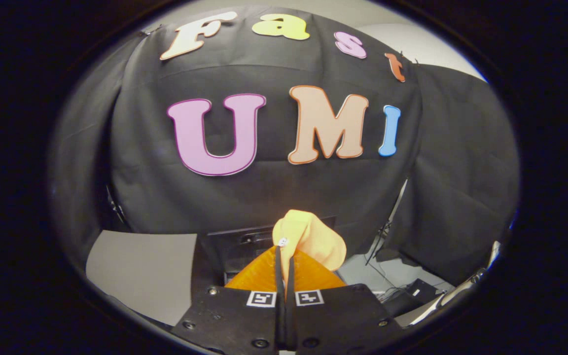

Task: Put the clothes into the washing machine and then close the washing machine lid.

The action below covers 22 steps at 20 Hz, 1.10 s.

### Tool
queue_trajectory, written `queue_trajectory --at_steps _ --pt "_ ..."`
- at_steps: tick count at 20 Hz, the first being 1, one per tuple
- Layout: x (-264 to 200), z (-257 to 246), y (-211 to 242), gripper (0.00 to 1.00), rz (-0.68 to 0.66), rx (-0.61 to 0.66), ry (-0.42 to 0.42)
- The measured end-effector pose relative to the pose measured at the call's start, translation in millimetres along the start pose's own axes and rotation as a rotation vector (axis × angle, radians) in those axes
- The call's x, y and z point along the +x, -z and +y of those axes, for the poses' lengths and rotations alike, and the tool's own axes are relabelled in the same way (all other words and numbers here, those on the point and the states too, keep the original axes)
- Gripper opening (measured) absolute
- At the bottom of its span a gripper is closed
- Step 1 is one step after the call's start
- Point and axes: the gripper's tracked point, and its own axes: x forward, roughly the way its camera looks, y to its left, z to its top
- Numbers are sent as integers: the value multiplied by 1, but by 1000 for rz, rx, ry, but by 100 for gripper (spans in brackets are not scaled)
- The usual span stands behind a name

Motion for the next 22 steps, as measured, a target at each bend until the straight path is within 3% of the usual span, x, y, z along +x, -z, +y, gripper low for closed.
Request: queue_trajectory --at_steps 3,8,22 --pt "14 -24 2 0 -46 -5 8" --pt "49 -37 42 0 -11 -27 9" --pt "165 -9 244 1 278 35 -91"
